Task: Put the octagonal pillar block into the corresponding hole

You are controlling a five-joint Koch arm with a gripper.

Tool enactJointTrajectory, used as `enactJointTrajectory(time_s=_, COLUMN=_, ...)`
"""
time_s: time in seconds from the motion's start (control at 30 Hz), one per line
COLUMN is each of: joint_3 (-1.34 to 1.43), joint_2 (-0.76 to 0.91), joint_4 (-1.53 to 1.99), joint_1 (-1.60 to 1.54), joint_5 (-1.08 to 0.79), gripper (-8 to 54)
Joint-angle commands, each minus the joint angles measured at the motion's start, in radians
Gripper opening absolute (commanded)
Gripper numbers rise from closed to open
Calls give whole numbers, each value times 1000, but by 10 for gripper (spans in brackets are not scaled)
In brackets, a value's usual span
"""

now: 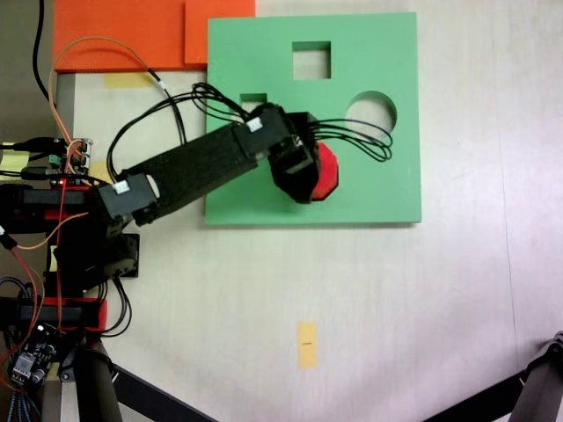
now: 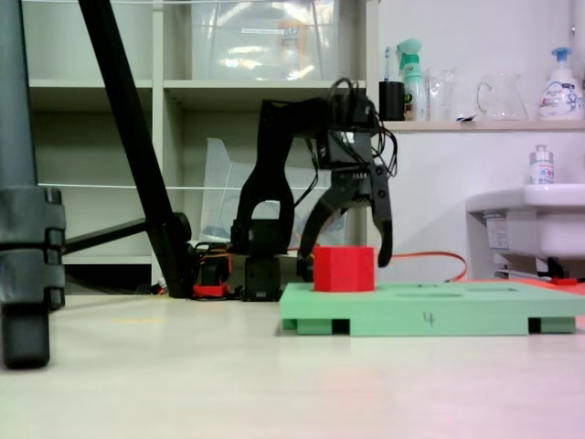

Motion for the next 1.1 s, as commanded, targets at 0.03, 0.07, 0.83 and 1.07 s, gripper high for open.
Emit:
enactJointTrajectory(time_s=0.03, joint_3=-6, joint_2=18, joint_4=-21, joint_1=-12, joint_5=12, gripper=520)
enactJointTrajectory(time_s=0.07, joint_3=-5, joint_2=32, joint_4=-21, joint_1=-17, joint_5=6, gripper=520)
enactJointTrajectory(time_s=0.83, joint_3=1037, joint_2=1134, joint_4=-618, joint_1=354, joint_5=-1832, gripper=417)
enactJointTrajectory(time_s=1.07, joint_3=1566, joint_2=1132, joint_4=-1173, joint_1=431, joint_5=-2008, gripper=366)
